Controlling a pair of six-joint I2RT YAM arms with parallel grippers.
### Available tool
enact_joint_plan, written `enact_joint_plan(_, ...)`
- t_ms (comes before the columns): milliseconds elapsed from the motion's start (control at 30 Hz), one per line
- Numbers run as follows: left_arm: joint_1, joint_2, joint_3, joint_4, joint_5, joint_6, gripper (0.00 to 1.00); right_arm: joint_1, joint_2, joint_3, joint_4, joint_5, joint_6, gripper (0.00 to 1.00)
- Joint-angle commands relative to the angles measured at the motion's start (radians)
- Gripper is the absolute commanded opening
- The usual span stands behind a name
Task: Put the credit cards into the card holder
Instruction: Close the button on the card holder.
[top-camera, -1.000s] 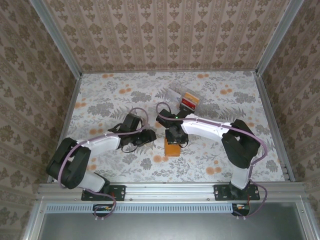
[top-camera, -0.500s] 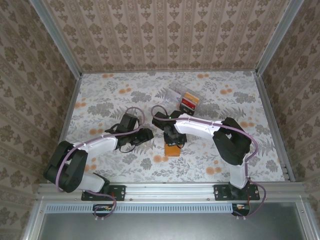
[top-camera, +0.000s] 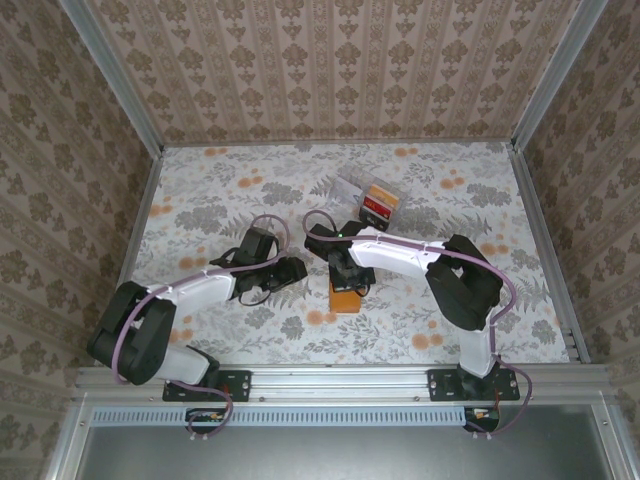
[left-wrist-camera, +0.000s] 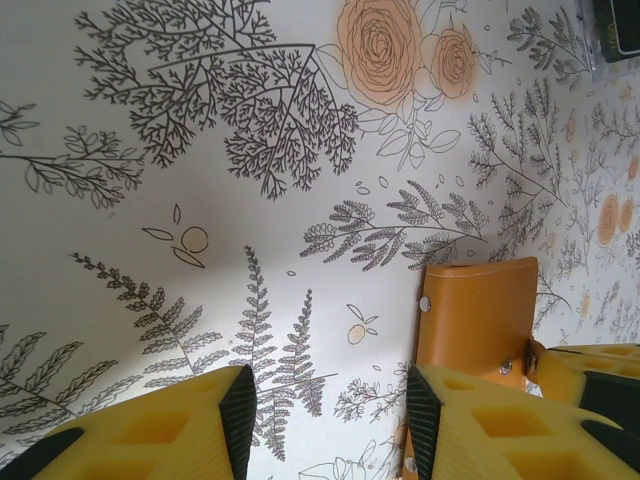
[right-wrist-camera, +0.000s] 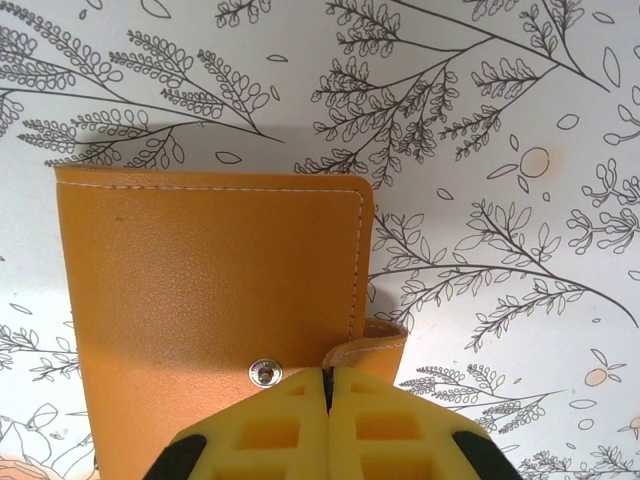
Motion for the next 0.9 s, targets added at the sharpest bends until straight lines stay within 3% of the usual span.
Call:
enact_joint_plan(0, 0.006, 0.019, 0.009, 0.007, 0.029, 0.003, 0.47, 0.005, -0.055, 0.011, -0.039, 0.042, 0.004, 0.05)
enact_joint_plan(400, -0.074, 0.145, 0.101, 0.025, 0.115, 0.051, 0.48, 0.004, -0.080, -0.012, 0.033, -0.049, -0.029, 0.03)
enact_joint_plan(867, -0.119, 0.278, 0.143, 0.076, 0.159, 0.011, 0.37, -0.050, -0.117, -0.156, 0.243, -0.215, -0.003, 0.00)
